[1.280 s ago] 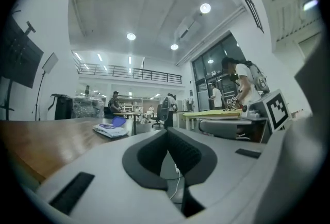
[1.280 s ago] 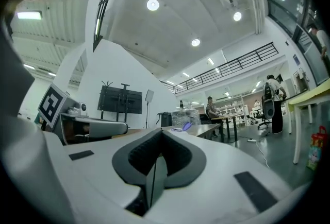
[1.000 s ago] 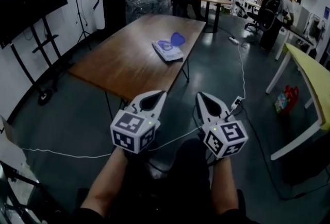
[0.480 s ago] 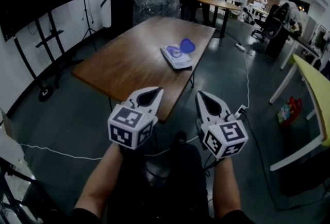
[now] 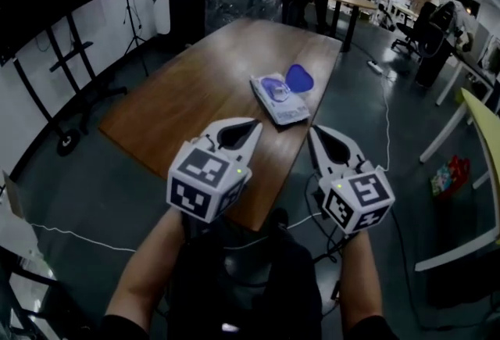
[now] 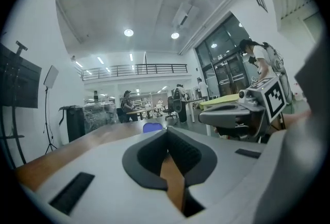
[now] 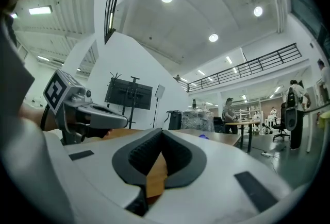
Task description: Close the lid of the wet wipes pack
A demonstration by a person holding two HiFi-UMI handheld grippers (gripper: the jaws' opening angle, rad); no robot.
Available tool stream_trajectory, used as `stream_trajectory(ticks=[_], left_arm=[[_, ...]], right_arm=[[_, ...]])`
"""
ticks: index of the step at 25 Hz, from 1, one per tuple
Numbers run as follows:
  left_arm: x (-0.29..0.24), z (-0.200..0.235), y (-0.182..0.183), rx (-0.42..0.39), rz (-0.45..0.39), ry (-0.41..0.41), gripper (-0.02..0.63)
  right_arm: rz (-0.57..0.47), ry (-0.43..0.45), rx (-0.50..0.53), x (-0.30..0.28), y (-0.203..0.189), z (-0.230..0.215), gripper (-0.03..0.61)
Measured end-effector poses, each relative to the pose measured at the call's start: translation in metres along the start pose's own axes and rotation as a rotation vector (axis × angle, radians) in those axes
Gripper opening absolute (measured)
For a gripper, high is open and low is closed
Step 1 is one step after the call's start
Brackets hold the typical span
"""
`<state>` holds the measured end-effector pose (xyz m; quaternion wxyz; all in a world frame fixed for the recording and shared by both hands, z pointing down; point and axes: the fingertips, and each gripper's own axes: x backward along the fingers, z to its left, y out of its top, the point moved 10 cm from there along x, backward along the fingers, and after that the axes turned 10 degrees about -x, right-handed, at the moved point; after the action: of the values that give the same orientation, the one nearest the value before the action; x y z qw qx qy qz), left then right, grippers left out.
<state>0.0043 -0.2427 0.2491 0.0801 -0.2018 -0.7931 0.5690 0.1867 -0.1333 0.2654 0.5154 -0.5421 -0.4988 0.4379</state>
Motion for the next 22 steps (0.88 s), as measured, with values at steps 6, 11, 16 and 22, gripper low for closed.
stream_trajectory(ticks=[6, 11, 16, 22], left_arm=[[-0.054, 0.040, -0.008, -0.042, 0.055, -0.044, 0.006], [-0.082, 0.061, -0.021, -0.051, 0.082, -0.053, 0.006], [-0.107, 0.077, -0.027, -0.062, 0.124, -0.061, 0.006], [-0.134, 0.096, -0.037, -0.052, 0.200, -0.084, 0.006]], right_arm=[[0.057, -0.001, 0.040, -0.063, 0.006, -0.035, 0.000], [0.064, -0.065, 0.046, -0.094, 0.004, -0.063, 0.002], [0.093, -0.137, -0.024, -0.122, -0.004, -0.101, 0.108], [0.143, -0.159, -0.198, -0.159, -0.018, -0.151, 0.178]])
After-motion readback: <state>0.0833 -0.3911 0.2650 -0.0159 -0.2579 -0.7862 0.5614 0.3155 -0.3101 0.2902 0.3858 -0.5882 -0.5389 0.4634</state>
